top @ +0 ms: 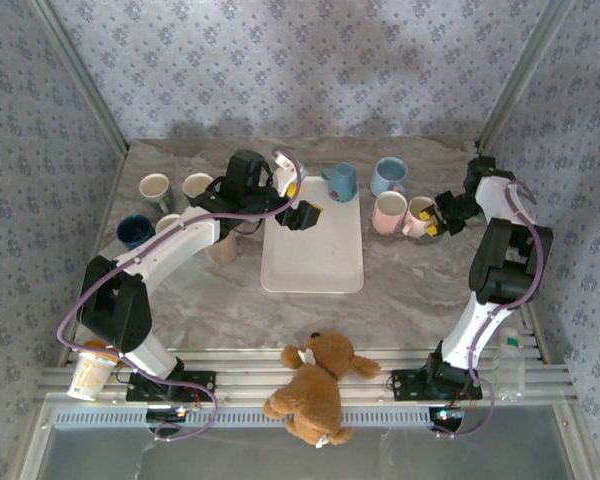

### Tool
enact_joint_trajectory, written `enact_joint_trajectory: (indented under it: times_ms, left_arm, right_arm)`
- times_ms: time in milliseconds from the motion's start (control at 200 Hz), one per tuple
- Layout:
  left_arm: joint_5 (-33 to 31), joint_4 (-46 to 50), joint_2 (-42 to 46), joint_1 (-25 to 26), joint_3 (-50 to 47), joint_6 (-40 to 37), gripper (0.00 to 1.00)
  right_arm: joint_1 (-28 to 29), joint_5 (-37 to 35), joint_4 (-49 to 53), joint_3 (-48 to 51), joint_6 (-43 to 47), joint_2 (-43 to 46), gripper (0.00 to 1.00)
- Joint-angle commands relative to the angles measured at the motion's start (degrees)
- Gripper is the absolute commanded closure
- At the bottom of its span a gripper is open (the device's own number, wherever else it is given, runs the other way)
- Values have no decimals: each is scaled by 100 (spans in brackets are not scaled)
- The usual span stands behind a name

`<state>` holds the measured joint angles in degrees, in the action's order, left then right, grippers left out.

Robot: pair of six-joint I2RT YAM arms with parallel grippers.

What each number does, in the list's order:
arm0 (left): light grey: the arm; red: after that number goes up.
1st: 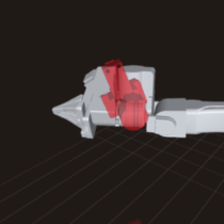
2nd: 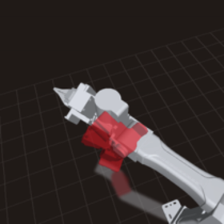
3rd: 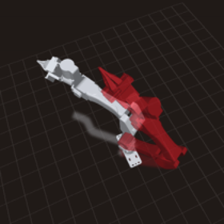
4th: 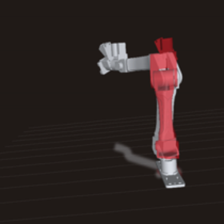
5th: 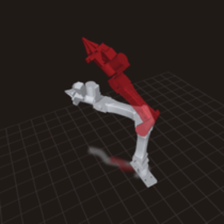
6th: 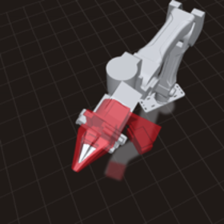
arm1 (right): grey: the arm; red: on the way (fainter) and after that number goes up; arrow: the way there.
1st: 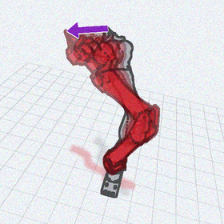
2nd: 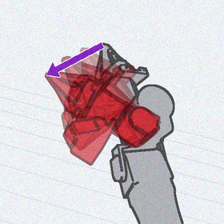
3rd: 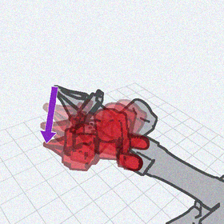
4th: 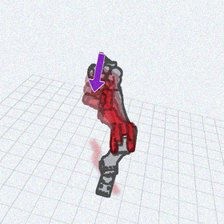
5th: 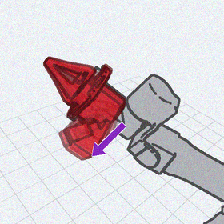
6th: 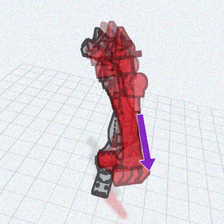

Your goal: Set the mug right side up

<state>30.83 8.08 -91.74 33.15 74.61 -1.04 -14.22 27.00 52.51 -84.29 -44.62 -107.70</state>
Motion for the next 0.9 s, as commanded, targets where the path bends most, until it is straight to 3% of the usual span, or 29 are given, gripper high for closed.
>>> enact_joint_trajectory:
  times_ms: [0,340,505,575,610,894]
  left_arm:
    - [173,-96,95,41,10,-54,7]
    - [-220,-69,-121,42,139,-175,4]
    - [-346,-65,-488,42,463,-99,1]
    - [-469,-105,-670,43,639,-13,1]
    - [-530,-158,-771,49,713,46,1]
    - [-1297,-114,-1853,163,1738,564,1]
  right_arm:
    - [-62,93,154,-123,-50,14,67]
    - [-233,-165,-32,356,234,1312,37]
    - [-267,-369,-962,1131,753,2414,26]
    - [-267,-438,-1587,1530,812,2893,16]
    - [-249,-486,-1913,1816,1072,3128,0]
    - [-90,-495,-2318,2259,2127,4257,0]
